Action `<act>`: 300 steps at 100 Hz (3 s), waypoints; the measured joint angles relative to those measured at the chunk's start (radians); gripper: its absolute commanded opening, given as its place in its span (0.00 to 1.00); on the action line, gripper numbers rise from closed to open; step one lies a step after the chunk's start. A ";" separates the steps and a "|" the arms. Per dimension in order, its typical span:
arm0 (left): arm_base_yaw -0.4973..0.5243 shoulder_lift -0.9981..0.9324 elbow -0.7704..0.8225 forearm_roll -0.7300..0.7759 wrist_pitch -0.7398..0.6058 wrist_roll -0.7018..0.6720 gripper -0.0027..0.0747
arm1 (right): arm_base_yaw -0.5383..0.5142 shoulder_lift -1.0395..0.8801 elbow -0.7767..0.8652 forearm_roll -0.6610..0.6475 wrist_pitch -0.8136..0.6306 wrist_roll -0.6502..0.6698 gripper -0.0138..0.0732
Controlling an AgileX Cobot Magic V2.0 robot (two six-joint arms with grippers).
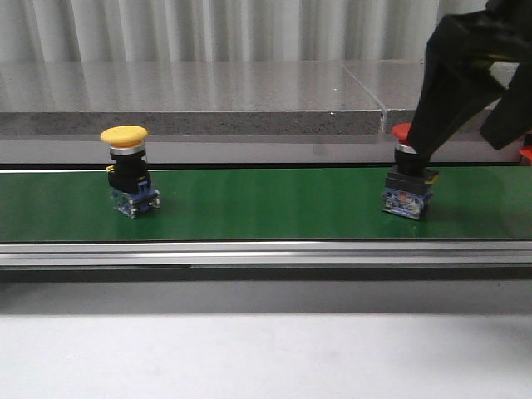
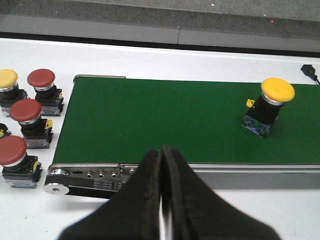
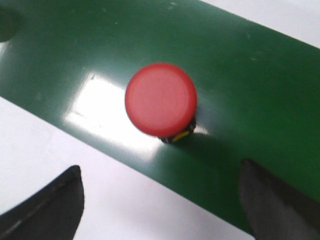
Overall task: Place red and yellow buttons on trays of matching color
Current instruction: 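Grasp the red button on the belt with the right gripper and lift, then carry the red button into the red tray and open the right gripper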
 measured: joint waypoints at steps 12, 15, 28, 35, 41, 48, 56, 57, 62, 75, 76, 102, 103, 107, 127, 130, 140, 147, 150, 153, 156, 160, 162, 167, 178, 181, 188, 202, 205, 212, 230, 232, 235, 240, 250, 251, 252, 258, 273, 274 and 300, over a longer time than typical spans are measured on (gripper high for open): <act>0.000 0.000 0.000 0.000 0.000 0.000 0.01 | 0.000 0.068 -0.033 0.000 -0.046 -0.002 0.87; 0.000 0.000 0.000 0.000 0.000 0.000 0.01 | 0.000 0.082 -0.041 0.000 -0.062 -0.002 0.87; 0.000 0.000 0.000 0.000 0.000 0.000 0.01 | 0.000 0.139 -0.064 -0.002 -0.101 -0.005 0.84; 0.000 0.000 0.000 0.000 0.000 0.000 0.01 | 0.000 0.164 -0.071 -0.015 -0.104 -0.005 0.72; 0.000 0.000 0.000 0.000 0.000 0.000 0.01 | 0.000 0.179 -0.073 -0.025 -0.104 -0.005 0.57; 0.000 0.000 0.000 0.000 0.000 0.000 0.01 | 0.000 0.189 -0.074 -0.029 -0.092 -0.004 0.42; 0.000 0.000 0.000 0.000 0.000 0.000 0.01 | 0.000 0.189 -0.083 -0.032 -0.060 -0.004 0.35; 0.000 0.000 0.000 0.000 0.000 0.000 0.01 | 0.000 0.189 -0.087 -0.032 -0.052 -0.004 0.35; 0.000 0.000 0.000 0.000 0.000 0.000 0.01 | -0.004 0.189 -0.103 -0.032 -0.024 -0.001 0.35; 0.000 0.000 0.000 0.000 0.000 0.000 0.01 | -0.056 0.185 -0.181 -0.034 0.046 -0.001 0.34; 0.000 0.000 0.000 0.000 0.000 0.000 0.01 | -0.060 0.185 -0.192 -0.037 0.053 -0.001 0.34; 0.000 0.000 0.000 0.000 0.000 0.000 0.01 | -0.374 0.205 -0.372 -0.043 0.029 0.015 0.34; 0.000 0.000 0.000 0.000 0.000 0.000 0.01 | -0.384 0.207 -0.376 -0.043 0.026 0.020 0.34; 0.000 0.000 0.000 0.000 0.000 0.000 0.01 | -0.440 0.229 -0.400 -0.044 0.007 0.034 0.34; 0.000 0.000 0.000 0.000 0.000 0.000 0.01 | -0.632 0.368 -0.476 -0.052 -0.050 0.112 0.34; 0.000 0.000 0.000 0.000 0.000 0.000 0.01 | -0.653 0.393 -0.479 -0.052 -0.059 0.118 0.34; 0.000 0.000 0.000 0.000 0.000 0.000 0.01 | -0.693 0.454 -0.486 -0.052 -0.073 0.130 0.34; 0.000 0.000 0.000 0.000 0.000 0.000 0.01 | -0.709 0.492 -0.489 -0.052 -0.081 0.130 0.34; 0.000 0.000 0.000 0.000 0.000 0.000 0.01 | -0.711 0.507 -0.488 -0.052 -0.087 0.132 0.34; 0.000 0.000 0.000 0.000 0.000 0.000 0.01 | -0.717 0.520 -0.488 -0.052 -0.087 0.132 0.34; 0.000 0.000 0.000 0.000 0.000 0.000 0.01 | -0.717 0.537 -0.488 -0.052 -0.088 0.132 0.34; 0.000 0.000 0.000 0.000 0.000 0.000 0.01 | -0.720 0.553 -0.488 -0.052 -0.088 0.132 0.34; 0.000 0.000 0.000 0.000 0.000 0.000 0.01 | -0.720 0.562 -0.488 -0.052 -0.090 0.132 0.34; 0.000 0.000 0.000 0.000 0.000 0.000 0.01 | -0.720 0.584 -0.488 -0.052 -0.090 0.132 0.34; 0.000 0.000 0.000 0.000 0.000 0.000 0.01 | -0.720 0.621 -0.488 -0.052 -0.090 0.132 0.34; 0.000 0.000 0.000 0.000 0.000 0.000 0.01 | -0.720 0.627 -0.488 -0.052 -0.090 0.132 0.34; 0.000 0.000 0.000 0.000 0.000 0.000 0.01 | -0.720 0.641 -0.488 -0.052 -0.090 0.132 0.35; 0.000 0.000 0.000 0.000 0.000 0.000 0.01 | -0.720 0.649 -0.491 -0.052 -0.092 0.132 0.55; 0.000 0.000 0.000 0.000 0.000 0.000 0.01 | -0.721 0.649 -0.491 -0.052 -0.092 0.135 0.62; 0.000 0.000 0.000 0.000 0.000 0.000 0.01 | -0.728 0.649 -0.491 -0.052 -0.092 0.135 0.78; 0.000 0.000 0.000 0.000 0.000 0.000 0.01 | -0.746 0.636 -0.491 -0.052 -0.092 0.135 0.87; 0.000 0.000 0.000 0.000 0.000 0.000 0.01 | -0.746 0.631 -0.491 -0.052 -0.094 0.135 0.87; 0.000 0.000 0.000 0.000 0.000 0.000 0.01 | -0.748 0.620 -0.491 -0.052 -0.096 0.135 0.87; 0.000 0.000 0.000 0.000 0.000 0.000 0.01 | -0.748 0.601 -0.491 -0.052 -0.096 0.135 0.87; 0.000 0.000 0.000 0.000 0.000 0.000 0.01 | -0.746 0.548 -0.491 -0.048 -0.096 0.135 0.87; 0.000 0.000 0.000 0.000 0.000 0.000 0.01 | -0.743 0.539 -0.491 -0.048 -0.096 0.135 0.87; 0.000 0.000 0.000 0.000 0.000 0.000 0.01 | -0.743 0.534 -0.491 -0.048 -0.096 0.135 0.87; 0.000 0.000 0.000 0.000 0.000 0.000 0.01 | -0.732 0.489 -0.491 -0.047 -0.090 0.135 0.87; 0.000 0.000 0.000 0.000 0.000 0.000 0.01 | -0.677 0.360 -0.447 -0.046 -0.084 0.135 0.87; 0.000 0.000 0.000 0.000 0.000 0.000 0.01 | -0.670 0.353 -0.438 -0.046 -0.083 0.135 0.87; 0.000 0.000 0.000 0.000 0.000 0.000 0.01 | -0.510 0.101 -0.201 -0.043 -0.052 0.115 0.87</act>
